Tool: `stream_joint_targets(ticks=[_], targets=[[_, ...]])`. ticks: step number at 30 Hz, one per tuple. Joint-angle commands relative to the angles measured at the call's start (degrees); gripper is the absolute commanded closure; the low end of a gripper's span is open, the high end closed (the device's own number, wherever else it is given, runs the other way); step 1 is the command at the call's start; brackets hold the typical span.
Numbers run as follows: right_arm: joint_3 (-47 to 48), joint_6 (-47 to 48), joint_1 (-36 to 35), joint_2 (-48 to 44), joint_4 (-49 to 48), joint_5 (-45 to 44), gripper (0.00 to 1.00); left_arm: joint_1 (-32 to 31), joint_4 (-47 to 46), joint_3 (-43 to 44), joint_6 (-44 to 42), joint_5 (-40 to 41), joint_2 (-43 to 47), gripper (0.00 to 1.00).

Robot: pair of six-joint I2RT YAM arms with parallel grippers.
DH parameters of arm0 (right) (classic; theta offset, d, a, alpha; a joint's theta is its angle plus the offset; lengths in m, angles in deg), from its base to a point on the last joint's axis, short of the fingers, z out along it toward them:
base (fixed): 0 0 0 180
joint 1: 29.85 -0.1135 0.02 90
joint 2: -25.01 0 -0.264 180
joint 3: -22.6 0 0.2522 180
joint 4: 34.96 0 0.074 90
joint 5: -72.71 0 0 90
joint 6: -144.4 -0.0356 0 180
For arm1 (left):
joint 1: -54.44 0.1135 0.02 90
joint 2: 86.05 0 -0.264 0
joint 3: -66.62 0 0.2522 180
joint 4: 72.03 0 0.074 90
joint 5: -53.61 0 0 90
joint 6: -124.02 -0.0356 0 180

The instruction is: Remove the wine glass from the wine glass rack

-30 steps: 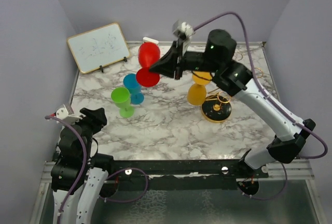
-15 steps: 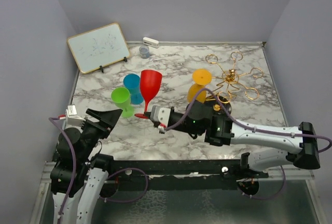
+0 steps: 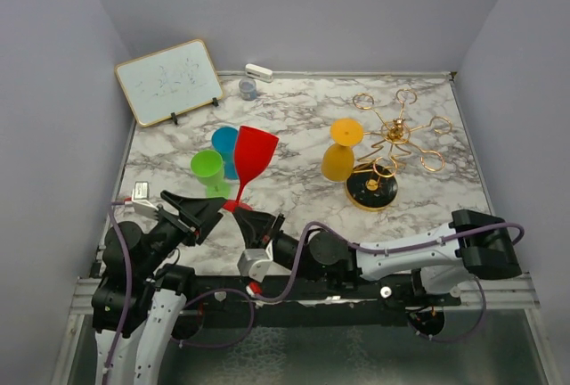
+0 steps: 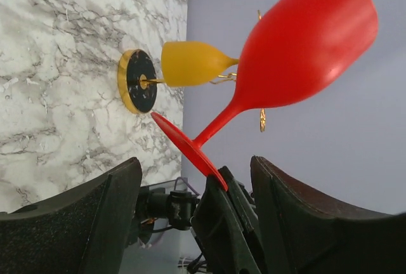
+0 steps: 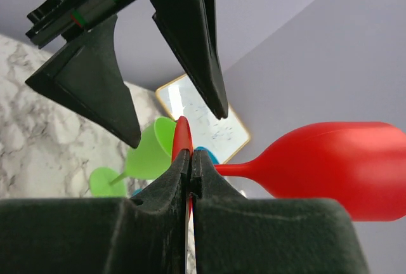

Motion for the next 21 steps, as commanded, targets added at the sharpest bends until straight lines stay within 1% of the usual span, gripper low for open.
stream_joint_targets(ticks=[1,3,5,10,11,14,19,20,21], targets=[[-2.29,12.89,-3.33,4.47,-21.74,-5.27,0.99,-0.11,0.75,-0.73,6.25,-3.72,1.45,0.28],[-2.91,15.41,-4.71,5.85,-24.49,-5.27,0.99,-0.11,1.05,-1.01,6.45,-3.45,1.68,0.28],[-3.02,16.40,-5.75,6.84,-24.93,-5.27,0.99,-0.07,0.17,-1.37,6.96,-3.45,2.19,0.30],[-3.94,16.12,-6.72,7.99,-26.98,-5.27,0.99,-0.11,-1.23,-2.60,7.52,-3.92,2.97,0.44],[-4.10,16.01,-6.82,8.07,-27.49,-5.27,0.99,-0.11,-1.45,-2.82,7.58,-4.08,3.15,0.49],[-4.19,15.43,-7.04,7.68,-27.20,-5.27,0.99,-0.09,-2.31,-3.85,7.78,-4.71,3.60,0.66],[-4.59,15.04,-7.09,6.76,-26.85,-7.43,0.98,-0.09,-4.27,-4.89,8.22,-5.37,4.34,0.93],[-4.82,15.09,-7.10,6.49,-27.26,-7.99,0.97,-0.03,-3.94,-4.81,7.94,-5.22,4.37,0.99],[-5.00,15.10,-7.12,6.25,-27.84,-8.72,0.93,0.02,-3.31,-4.72,7.60,-4.91,4.47,1.00]])
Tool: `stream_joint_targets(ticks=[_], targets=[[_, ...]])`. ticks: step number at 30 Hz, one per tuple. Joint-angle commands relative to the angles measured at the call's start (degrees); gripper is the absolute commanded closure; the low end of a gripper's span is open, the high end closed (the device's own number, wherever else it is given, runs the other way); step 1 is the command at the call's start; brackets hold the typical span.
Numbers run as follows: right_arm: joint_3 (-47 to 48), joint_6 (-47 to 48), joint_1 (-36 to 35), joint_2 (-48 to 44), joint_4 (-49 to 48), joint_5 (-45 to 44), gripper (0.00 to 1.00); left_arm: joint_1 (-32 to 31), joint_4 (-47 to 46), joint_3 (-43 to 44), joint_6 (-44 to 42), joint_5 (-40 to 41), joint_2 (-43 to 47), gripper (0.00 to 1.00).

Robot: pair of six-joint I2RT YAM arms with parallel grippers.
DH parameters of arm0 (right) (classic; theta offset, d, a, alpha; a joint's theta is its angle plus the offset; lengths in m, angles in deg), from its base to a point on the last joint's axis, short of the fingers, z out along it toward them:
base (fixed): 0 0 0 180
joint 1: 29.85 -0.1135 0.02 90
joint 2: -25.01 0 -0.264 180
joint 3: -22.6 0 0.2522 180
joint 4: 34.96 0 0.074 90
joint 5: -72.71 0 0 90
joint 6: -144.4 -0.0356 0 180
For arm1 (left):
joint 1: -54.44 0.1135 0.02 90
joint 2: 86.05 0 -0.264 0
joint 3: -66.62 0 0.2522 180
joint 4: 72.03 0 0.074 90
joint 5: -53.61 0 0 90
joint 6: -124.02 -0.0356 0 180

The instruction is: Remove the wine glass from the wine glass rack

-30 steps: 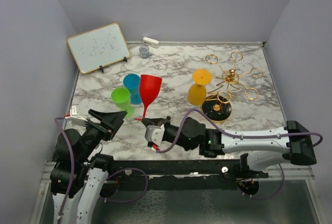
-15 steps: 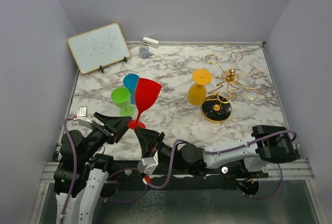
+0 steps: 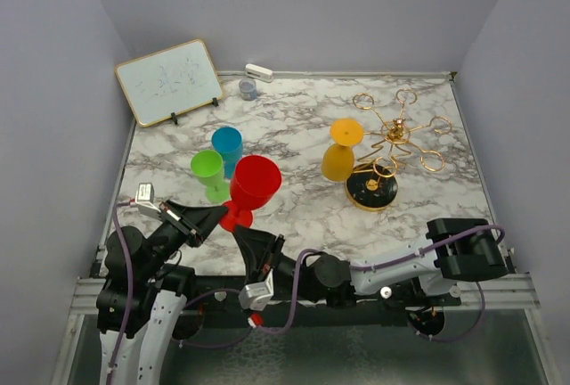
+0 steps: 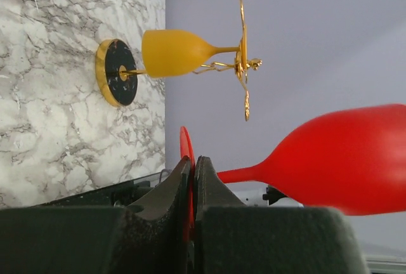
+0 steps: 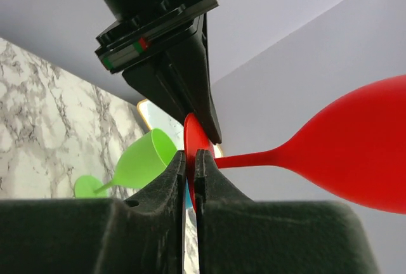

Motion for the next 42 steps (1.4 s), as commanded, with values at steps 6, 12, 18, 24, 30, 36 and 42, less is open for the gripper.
stream_joint_targets(ticks=[6,12,18,24,30,36,42], targets=[[-1.83,-1.98,-1.90,-6.60,-1.29,-11.97,0.49,-0.10,4.56,0.10,1.69,2.05,2.58,1.00],[2.63,-23.51,-5.25,-20.46,39.39,-17.58,0.47,-0.08,12.91,5.21,-4.68,11.96,3.34,1.00],[13.24,-47.43,-5.16,-28.47,70.95,-18.98,0.47,-0.02,18.76,11.01,-8.89,22.32,4.47,1.00],[28.35,-59.13,1.10,-24.48,88.21,-19.68,0.46,0.07,21.14,13.73,-11.68,26.05,4.51,1.00],[46.33,-65.00,15.64,-18.70,95.02,-0.60,0.50,0.15,22.15,14.64,-13.16,26.31,4.58,1.00],[75.52,-73.00,37.43,-3.17,109.03,30.83,0.51,0.33,21.98,14.57,-14.90,26.14,4.60,1.00],[81.80,-79.55,45.99,3.36,112.50,58.53,0.55,0.33,21.62,14.71,-15.62,26.01,4.58,1.00]])
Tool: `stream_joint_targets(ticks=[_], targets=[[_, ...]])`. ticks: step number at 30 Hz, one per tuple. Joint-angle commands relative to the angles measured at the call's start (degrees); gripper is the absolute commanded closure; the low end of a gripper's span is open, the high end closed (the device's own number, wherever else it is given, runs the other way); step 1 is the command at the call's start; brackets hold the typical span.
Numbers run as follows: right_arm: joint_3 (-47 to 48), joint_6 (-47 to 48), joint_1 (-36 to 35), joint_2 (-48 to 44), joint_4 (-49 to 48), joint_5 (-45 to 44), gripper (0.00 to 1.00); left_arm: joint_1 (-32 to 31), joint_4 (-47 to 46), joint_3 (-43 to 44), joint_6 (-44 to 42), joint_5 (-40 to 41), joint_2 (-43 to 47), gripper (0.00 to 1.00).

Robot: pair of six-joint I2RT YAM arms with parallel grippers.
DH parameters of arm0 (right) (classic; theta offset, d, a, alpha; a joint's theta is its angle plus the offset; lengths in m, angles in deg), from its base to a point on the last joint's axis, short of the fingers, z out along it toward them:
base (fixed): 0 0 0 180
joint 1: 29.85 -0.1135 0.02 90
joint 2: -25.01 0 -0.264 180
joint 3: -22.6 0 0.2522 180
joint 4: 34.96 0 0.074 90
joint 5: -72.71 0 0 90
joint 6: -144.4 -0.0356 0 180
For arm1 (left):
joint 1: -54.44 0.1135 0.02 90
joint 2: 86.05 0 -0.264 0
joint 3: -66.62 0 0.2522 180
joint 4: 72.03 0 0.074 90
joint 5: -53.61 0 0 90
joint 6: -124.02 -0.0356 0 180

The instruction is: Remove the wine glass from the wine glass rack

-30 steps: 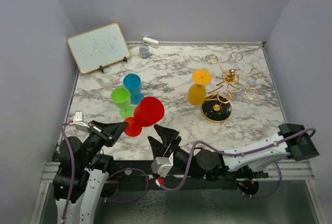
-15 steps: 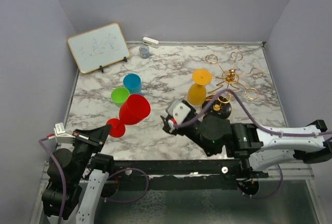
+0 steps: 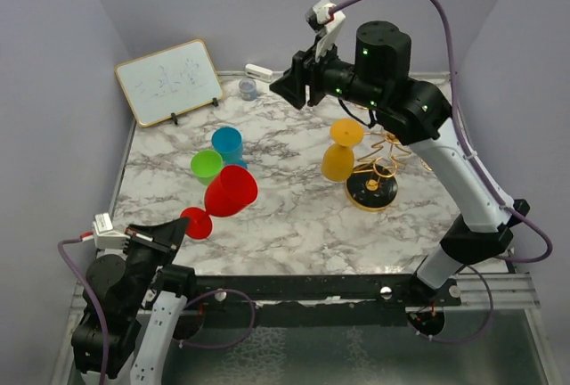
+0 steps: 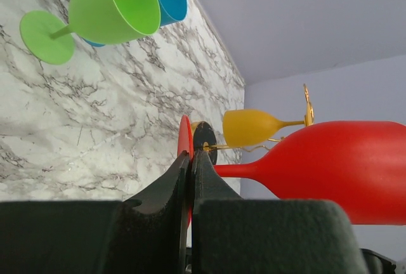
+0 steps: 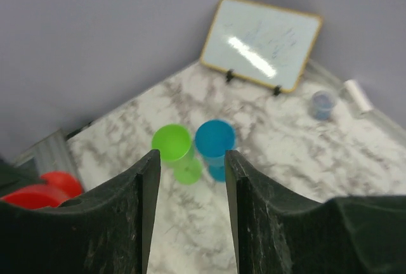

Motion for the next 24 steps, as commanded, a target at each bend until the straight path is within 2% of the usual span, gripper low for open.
stream_joint_targets(ticks=[1,8,13,24], targets=[[-2.87,-7.18,0.55,0.26,6.07,27.98,0.55,0.26,-0.55,1.38,-1.48,0.74,1.19,1.00],[-15.14,-7.00,0.52,-5.36,3.70,36.23,0.56,0.27,-2.40,0.16,-1.82,0.19,1.19,1.00],[-21.57,-6.57,0.52,-7.72,2.06,38.30,0.56,0.26,-4.66,-2.13,-1.45,-1.07,1.19,1.00],[-23.27,-9.24,0.47,-4.81,-2.45,39.44,0.59,0.35,-5.64,-3.03,-1.44,-1.44,1.11,1.00]])
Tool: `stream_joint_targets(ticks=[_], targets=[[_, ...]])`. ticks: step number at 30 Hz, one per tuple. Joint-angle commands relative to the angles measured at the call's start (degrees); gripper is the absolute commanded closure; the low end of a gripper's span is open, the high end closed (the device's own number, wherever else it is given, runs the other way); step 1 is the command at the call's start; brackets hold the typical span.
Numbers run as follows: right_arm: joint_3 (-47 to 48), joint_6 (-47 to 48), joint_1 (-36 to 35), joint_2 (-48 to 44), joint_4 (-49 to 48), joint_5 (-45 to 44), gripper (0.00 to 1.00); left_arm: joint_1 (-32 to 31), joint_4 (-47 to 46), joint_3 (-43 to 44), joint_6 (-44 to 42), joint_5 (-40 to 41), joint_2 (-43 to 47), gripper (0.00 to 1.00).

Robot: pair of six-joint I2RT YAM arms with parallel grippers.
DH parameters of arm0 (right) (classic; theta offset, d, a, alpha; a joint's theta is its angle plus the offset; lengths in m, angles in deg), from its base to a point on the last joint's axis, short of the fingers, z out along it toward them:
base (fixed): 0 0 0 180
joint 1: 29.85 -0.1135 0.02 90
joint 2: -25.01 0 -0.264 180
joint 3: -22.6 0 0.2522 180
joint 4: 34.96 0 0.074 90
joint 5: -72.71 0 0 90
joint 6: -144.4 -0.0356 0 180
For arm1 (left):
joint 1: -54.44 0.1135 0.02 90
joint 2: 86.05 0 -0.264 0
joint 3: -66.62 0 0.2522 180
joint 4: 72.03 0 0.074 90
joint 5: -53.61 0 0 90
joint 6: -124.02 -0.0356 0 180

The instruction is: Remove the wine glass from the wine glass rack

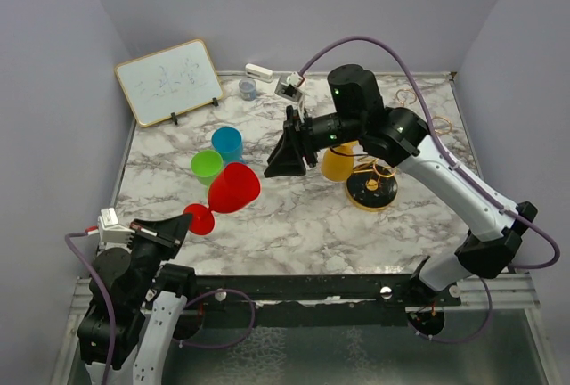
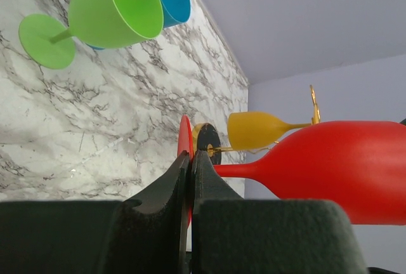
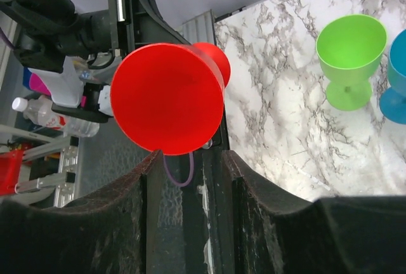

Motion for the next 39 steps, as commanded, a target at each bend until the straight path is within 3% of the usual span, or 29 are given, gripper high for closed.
stream_joint_targets(ticks=[1,20,22,24,26,27,30,32,36,39], targets=[[0.52,-1.71,0.07,2.11,-3.85,1.06,0.59,0.31,-2.65,0.36,-0.44,-1.16,1.13,1.00],[3.47,-2.28,-4.93,8.51,-4.46,-4.23,0.63,0.35,-2.94,-0.77,-0.40,-1.86,1.10,1.00],[3.33,-2.26,-5.14,8.82,-4.38,-4.60,0.73,0.35,-2.90,-0.69,-0.44,-1.90,1.08,1.00],[3.63,-2.42,-5.17,8.74,-4.05,-6.47,0.97,0.35,-2.76,-0.69,-0.62,-1.71,1.08,1.00],[3.79,-2.46,-5.17,8.22,-3.62,-9.25,0.99,0.40,-2.55,-0.68,-0.73,-1.41,1.08,1.00],[3.98,-2.48,-5.15,7.79,-3.14,-11.40,0.99,0.36,-2.11,-0.69,-0.71,-0.76,1.08,0.98],[4.68,-1.99,-5.17,6.23,-1.29,-18.57,0.99,0.35,-0.05,-0.64,-0.77,1.42,0.96,0.64],[5.26,-1.59,-5.17,5.16,0.47,-24.15,0.99,0.37,1.61,-0.18,-0.98,3.84,0.87,0.52],[6.62,-0.58,-5.15,2.79,3.61,-32.25,0.99,0.35,4.58,1.81,-2.41,8.97,0.08,0.41],[7.89,-0.02,-5.09,1.83,5.98,-38.16,0.99,0.35,4.28,2.82,-4.62,11.33,-0.53,0.41]])
